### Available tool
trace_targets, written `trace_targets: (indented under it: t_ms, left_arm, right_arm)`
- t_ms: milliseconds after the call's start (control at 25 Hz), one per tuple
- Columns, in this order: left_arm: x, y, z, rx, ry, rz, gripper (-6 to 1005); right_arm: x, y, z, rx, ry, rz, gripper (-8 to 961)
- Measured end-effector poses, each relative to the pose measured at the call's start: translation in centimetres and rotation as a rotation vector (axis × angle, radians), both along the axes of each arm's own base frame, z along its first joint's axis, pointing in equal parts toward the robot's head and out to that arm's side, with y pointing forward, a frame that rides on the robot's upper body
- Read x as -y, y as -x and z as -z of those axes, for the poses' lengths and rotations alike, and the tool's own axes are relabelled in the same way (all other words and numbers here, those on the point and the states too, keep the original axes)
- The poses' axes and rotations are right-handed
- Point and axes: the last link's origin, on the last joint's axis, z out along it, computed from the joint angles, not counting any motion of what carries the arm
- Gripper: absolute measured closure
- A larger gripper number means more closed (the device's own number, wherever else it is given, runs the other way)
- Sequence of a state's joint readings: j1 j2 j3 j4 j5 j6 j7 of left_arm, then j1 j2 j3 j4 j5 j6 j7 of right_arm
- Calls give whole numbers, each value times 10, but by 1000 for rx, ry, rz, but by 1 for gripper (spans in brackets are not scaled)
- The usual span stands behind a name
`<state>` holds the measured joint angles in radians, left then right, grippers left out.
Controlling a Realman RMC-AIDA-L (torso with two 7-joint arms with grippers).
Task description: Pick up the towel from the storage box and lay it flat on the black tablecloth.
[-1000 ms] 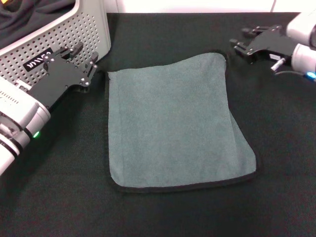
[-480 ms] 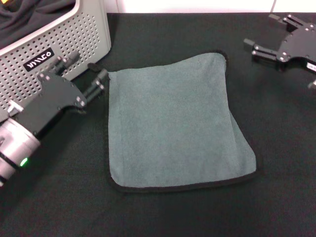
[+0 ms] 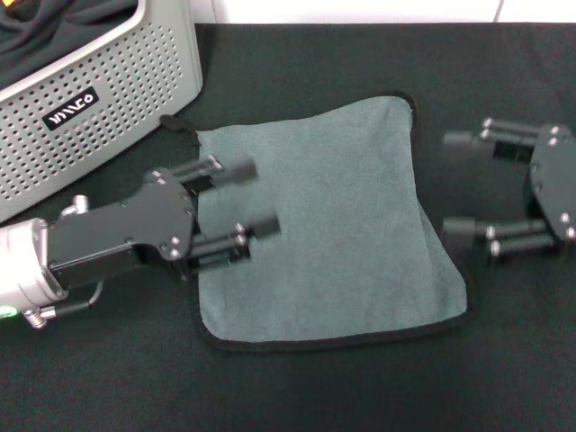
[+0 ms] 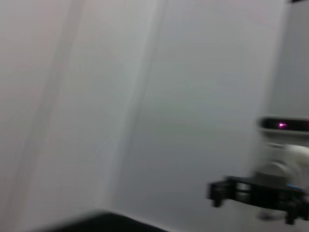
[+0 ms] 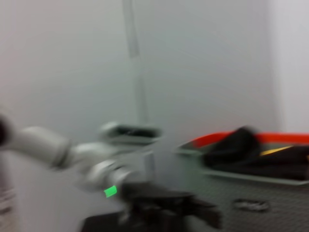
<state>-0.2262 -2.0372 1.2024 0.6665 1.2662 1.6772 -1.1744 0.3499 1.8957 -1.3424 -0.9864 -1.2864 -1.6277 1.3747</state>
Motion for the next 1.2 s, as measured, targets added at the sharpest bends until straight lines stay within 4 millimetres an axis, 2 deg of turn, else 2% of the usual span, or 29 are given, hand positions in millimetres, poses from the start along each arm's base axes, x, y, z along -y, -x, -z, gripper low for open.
trace_targets:
  t_ms: [120,320,400,800,1200]
  left_arm:
    - [-4,-17,-1,-34,137,62,298]
    - [-9,-42,-3,-31,170,185,299]
    - [-7,-47,-5,-27,177,211,299]
    - [-7,-51,-8,-7,161,235,300]
    - [-6,-51,-10,7,137,243,300]
  right_arm:
    - [7,12,6,75,70,-60,67]
    - [11,25,17,168,72,-84,67]
    - [13,26,18,182,67,-84,67]
    - [18,24,8,168,64,-93,67]
    - [17,24,5,162,50,-110,67]
